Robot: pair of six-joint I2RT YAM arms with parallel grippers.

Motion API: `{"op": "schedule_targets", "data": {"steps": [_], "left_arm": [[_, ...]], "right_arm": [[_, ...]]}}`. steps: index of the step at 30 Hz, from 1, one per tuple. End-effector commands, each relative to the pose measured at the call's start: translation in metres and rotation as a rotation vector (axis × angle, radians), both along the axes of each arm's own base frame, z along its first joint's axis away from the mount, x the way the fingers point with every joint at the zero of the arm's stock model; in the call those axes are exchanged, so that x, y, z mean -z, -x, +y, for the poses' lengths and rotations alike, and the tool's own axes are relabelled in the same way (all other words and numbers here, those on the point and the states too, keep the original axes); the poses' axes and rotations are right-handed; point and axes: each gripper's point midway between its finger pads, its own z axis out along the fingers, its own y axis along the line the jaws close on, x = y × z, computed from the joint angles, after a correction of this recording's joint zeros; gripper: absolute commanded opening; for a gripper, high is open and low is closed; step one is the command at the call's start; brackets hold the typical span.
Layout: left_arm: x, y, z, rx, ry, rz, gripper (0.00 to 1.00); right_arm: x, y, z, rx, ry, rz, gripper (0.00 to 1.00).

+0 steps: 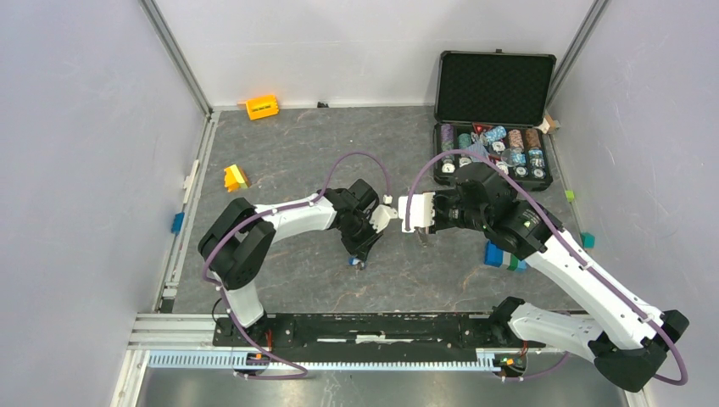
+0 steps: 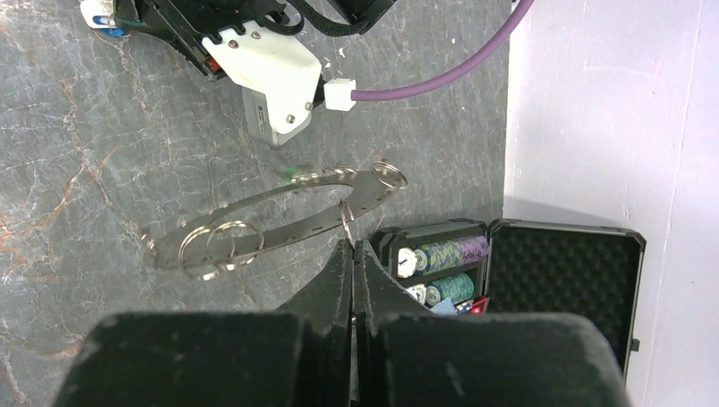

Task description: Put the keys on the keyring

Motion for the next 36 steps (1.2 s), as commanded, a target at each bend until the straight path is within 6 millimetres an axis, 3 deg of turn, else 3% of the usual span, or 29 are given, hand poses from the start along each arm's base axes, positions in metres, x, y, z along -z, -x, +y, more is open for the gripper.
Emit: {"op": "schedule_targets", "data": {"steps": [1,9,15,24,29,36], "left_arm": [[-0.004,0.001,-0.007,0.003,0.02,0.018,0.19],[-0.019,0.0,-0.012,0.037,0.069,-0.009,0.03],[-0.045,-0.001,-0.017,0.073,0.147,-0.057,0.02],[-0.051,-0.015,-0.01,0.055,0.13,-0.127,0.03],[-0.035,-0.005,-0.005,0.071,0.098,-0.086,0.37],[-0.026,0.01,-0.01,0.175,0.053,-0.167,0.5]], "right_arm": [[-0.017,-0.005,0.004,0.002,-0.059,-0.053,0.0],[-0.015,-0.004,0.004,0.0,-0.058,-0.049,0.0],[-0.017,-0.003,0.004,-0.004,-0.067,-0.052,0.0],[-0.012,-0.002,0.004,-0.006,-0.068,-0.043,0.0],[-0.011,-0.003,0.003,-0.001,-0.063,-0.041,0.0],[-0.01,-0.003,0.001,0.008,-0.062,-0.042,0.0]]}}
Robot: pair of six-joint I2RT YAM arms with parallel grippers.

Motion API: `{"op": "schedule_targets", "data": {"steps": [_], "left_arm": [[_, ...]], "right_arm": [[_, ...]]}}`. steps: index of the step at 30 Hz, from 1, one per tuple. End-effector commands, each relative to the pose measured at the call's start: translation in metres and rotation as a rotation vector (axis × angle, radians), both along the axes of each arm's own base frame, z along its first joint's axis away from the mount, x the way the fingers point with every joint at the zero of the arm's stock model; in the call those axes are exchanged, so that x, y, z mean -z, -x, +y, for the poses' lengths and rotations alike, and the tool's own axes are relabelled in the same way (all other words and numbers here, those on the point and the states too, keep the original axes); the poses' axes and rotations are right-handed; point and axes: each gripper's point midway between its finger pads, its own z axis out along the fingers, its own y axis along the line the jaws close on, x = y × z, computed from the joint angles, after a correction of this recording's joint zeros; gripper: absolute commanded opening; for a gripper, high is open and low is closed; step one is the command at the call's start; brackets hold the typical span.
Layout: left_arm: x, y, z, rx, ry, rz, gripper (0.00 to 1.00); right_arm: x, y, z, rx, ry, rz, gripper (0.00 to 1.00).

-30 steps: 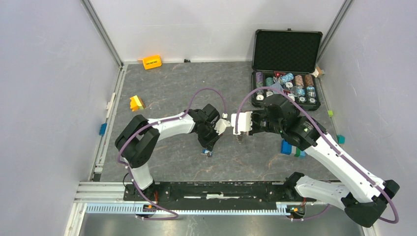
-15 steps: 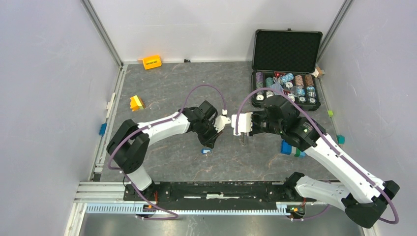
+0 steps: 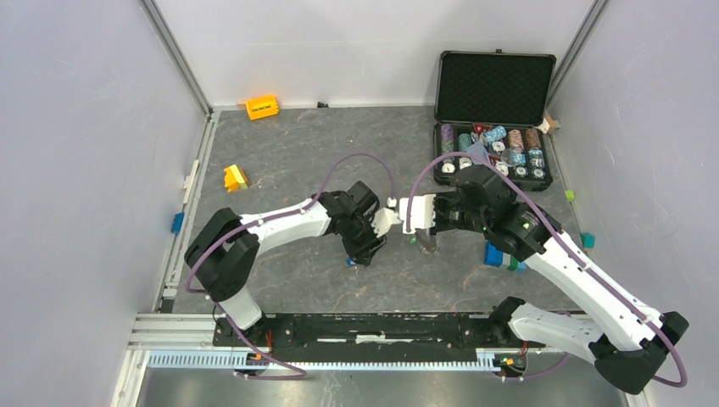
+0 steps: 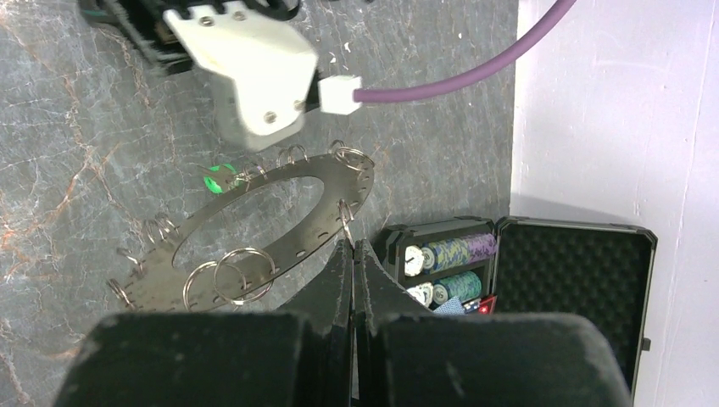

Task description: Put the keys on the keyring

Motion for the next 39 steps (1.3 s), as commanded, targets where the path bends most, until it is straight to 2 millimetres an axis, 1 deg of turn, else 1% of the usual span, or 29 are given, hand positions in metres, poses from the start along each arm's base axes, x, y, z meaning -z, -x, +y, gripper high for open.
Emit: {"op": "schedule_targets", "data": {"steps": [1,4,6,12,17,22,27,34,39], "left_arm": [[0.003,0.004,-0.006,0.104,-0.02,-0.115,0.51],[0.009,0.008,-0.009,0.163,-0.06,-0.179,0.52],[0.013,0.006,-0.01,0.191,-0.091,-0.222,0.52],[0.024,0.001,-0.012,0.245,-0.16,-0.318,0.47],[0.027,-0.002,-0.01,0.251,-0.187,-0.341,0.44],[0.034,0.001,0.0,0.261,-0.215,-0.337,0.44],[0.037,0.0,0.0,0.265,-0.228,-0.338,0.43],[0.042,0.002,0.0,0.275,-0.229,-0.322,0.34],[0.04,0.001,0.0,0.277,-0.224,-0.332,0.21]], "right_arm": [[-0.019,-0.004,0.002,0.006,-0.065,-0.053,0.0],[-0.019,-0.003,0.0,0.011,-0.066,-0.056,0.0],[-0.017,-0.002,-0.002,0.013,-0.066,-0.057,0.0],[-0.017,0.0,-0.004,0.013,-0.067,-0.056,0.0],[-0.016,0.002,-0.004,0.007,-0.067,-0.05,0.0],[-0.014,0.003,-0.003,-0.001,-0.071,-0.045,0.0],[-0.016,0.004,-0.002,-0.007,-0.077,-0.052,0.0],[-0.017,0.005,-0.003,-0.007,-0.072,-0.049,0.0],[-0.015,0.005,-0.002,-0.009,-0.072,-0.042,0.0]]}}
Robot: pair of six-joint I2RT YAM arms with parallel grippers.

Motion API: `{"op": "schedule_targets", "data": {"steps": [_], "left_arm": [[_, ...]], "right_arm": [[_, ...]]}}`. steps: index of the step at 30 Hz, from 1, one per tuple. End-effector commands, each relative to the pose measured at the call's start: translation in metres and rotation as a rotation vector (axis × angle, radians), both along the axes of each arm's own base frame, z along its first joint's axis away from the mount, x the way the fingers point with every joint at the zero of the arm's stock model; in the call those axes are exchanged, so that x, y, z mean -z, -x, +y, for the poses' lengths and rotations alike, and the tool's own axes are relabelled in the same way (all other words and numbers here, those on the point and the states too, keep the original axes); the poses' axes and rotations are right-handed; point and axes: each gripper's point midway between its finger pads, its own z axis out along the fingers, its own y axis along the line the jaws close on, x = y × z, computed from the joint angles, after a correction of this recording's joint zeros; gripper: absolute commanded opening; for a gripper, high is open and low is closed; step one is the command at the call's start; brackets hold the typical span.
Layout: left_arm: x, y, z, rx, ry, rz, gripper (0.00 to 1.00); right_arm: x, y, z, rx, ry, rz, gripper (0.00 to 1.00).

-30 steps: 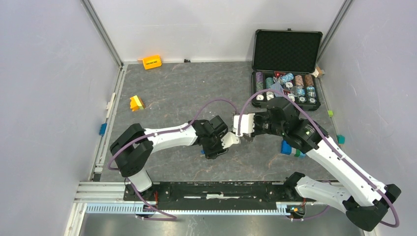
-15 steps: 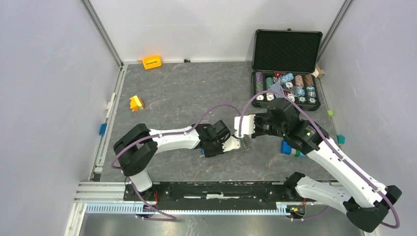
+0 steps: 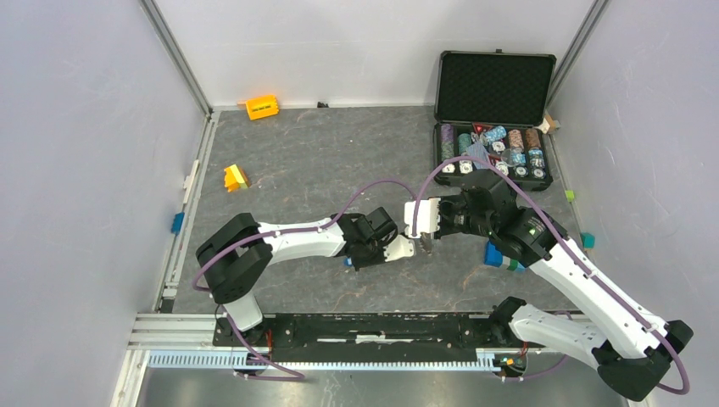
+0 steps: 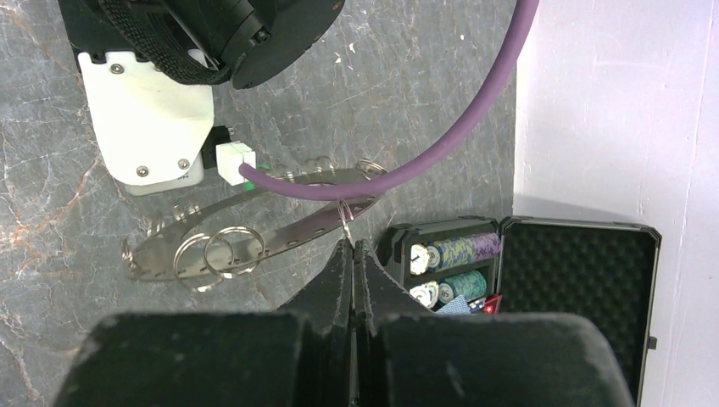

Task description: Put the keys on the keyring

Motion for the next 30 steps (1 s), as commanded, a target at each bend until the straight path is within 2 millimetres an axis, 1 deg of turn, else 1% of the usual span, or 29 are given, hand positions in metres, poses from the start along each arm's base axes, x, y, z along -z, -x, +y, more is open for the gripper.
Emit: {"op": "schedule_targets", "data": {"steps": [1,4,8,16,21,22,23,25,26,28,29,30], "left_arm": [[0.007,-0.001,0.003,0.04,-0.019,-0.015,0.18],[0.003,-0.003,0.002,0.041,-0.005,-0.03,0.11],[-0.005,-0.003,0.001,0.045,0.022,-0.044,0.06],[-0.032,-0.007,-0.006,0.044,0.109,-0.057,0.04],[-0.043,-0.014,-0.008,-0.009,0.178,0.007,0.04],[-0.044,-0.015,-0.008,-0.019,0.19,0.024,0.05],[-0.044,-0.016,-0.007,-0.028,0.195,0.041,0.09],[-0.044,-0.015,-0.005,-0.019,0.201,0.068,0.24],[-0.043,-0.014,-0.003,0.002,0.196,0.068,0.34],[-0.042,-0.011,0.0,0.073,0.191,0.055,0.48],[-0.042,-0.009,0.001,0.116,0.193,0.044,0.53],[-0.043,-0.008,0.001,0.152,0.199,0.03,0.56]], "right_arm": [[-0.017,-0.003,0.004,-0.004,-0.055,-0.042,0.0],[-0.018,-0.002,0.005,-0.005,-0.058,-0.042,0.0],[-0.017,-0.002,0.004,-0.005,-0.057,-0.042,0.0],[-0.016,-0.003,0.007,-0.01,-0.057,-0.034,0.0],[-0.014,-0.004,0.008,-0.013,-0.054,-0.031,0.0],[-0.014,-0.004,0.008,-0.014,-0.054,-0.03,0.0],[-0.013,-0.004,0.008,-0.012,-0.054,-0.028,0.0],[-0.013,-0.003,0.008,-0.013,-0.054,-0.026,0.0],[-0.012,-0.003,0.008,-0.012,-0.054,-0.026,0.0],[-0.012,-0.003,0.007,-0.011,-0.054,-0.027,0.0],[-0.012,-0.003,0.007,-0.011,-0.055,-0.027,0.0],[-0.013,-0.003,0.008,-0.011,-0.056,-0.029,0.0]]}}
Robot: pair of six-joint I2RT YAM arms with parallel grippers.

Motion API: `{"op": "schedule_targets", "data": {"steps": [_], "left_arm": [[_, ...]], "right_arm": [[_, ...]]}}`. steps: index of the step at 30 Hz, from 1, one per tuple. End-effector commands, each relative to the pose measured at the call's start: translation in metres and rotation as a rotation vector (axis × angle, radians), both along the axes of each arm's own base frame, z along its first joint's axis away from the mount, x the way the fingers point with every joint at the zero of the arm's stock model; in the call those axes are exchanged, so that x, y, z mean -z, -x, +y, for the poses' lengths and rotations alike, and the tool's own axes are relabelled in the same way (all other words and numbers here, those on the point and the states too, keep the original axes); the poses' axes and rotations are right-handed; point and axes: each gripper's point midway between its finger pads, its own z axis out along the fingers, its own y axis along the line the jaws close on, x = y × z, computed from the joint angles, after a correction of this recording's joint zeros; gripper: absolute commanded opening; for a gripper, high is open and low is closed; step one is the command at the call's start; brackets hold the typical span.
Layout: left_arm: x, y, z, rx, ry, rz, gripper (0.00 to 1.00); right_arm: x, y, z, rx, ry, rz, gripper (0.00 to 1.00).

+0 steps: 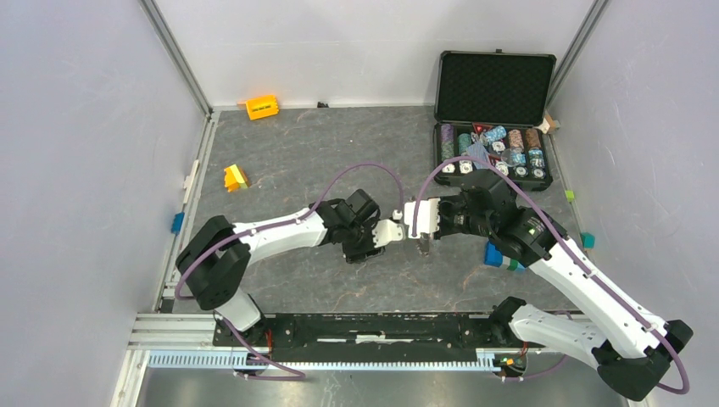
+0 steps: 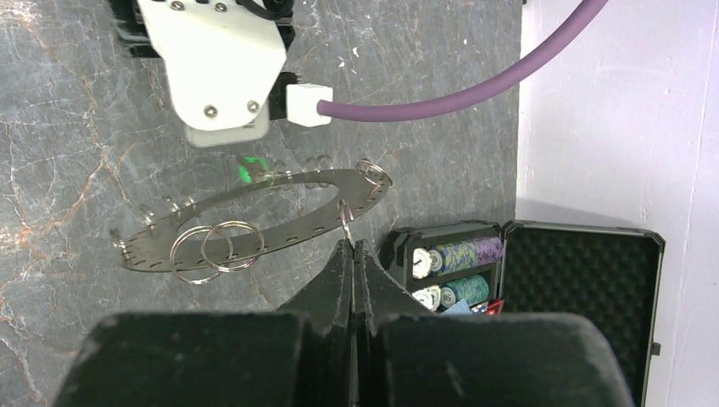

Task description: Put the keys on the keyring

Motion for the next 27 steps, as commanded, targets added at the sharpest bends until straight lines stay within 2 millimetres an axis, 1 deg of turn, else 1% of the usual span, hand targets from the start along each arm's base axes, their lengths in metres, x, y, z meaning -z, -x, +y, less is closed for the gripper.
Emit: {"op": "schedule_targets", "data": {"steps": [1,4,9,14,16,19,24,27], "left_arm": [[-0.016,0.013,-0.007,0.218,0.067,-0.041,0.6],[-0.017,0.022,-0.007,0.36,0.09,-0.082,0.66],[-0.011,0.024,-0.008,0.527,0.083,-0.129,0.68],[0.004,0.022,-0.011,0.604,0.056,-0.127,0.67],[0.008,0.018,-0.013,0.61,0.046,-0.128,0.66],[0.015,0.016,-0.013,0.624,0.025,-0.123,0.63],[0.025,0.011,-0.007,0.633,-0.024,-0.13,0.57],[0.028,0.012,-0.004,0.637,-0.036,-0.128,0.5]], "right_arm": [[-0.013,-0.004,0.006,-0.003,-0.053,-0.032,0.0],[-0.014,-0.003,0.006,-0.003,-0.057,-0.032,0.0],[-0.016,-0.003,0.005,0.0,-0.062,-0.032,0.0],[-0.018,-0.002,0.001,0.013,-0.064,-0.044,0.0],[-0.017,-0.001,-0.001,0.015,-0.062,-0.049,0.0],[-0.015,-0.001,-0.002,0.017,-0.057,-0.046,0.0],[-0.013,-0.001,-0.003,0.018,-0.056,-0.048,0.0],[-0.011,-0.001,-0.002,0.018,-0.055,-0.046,0.0]]}}
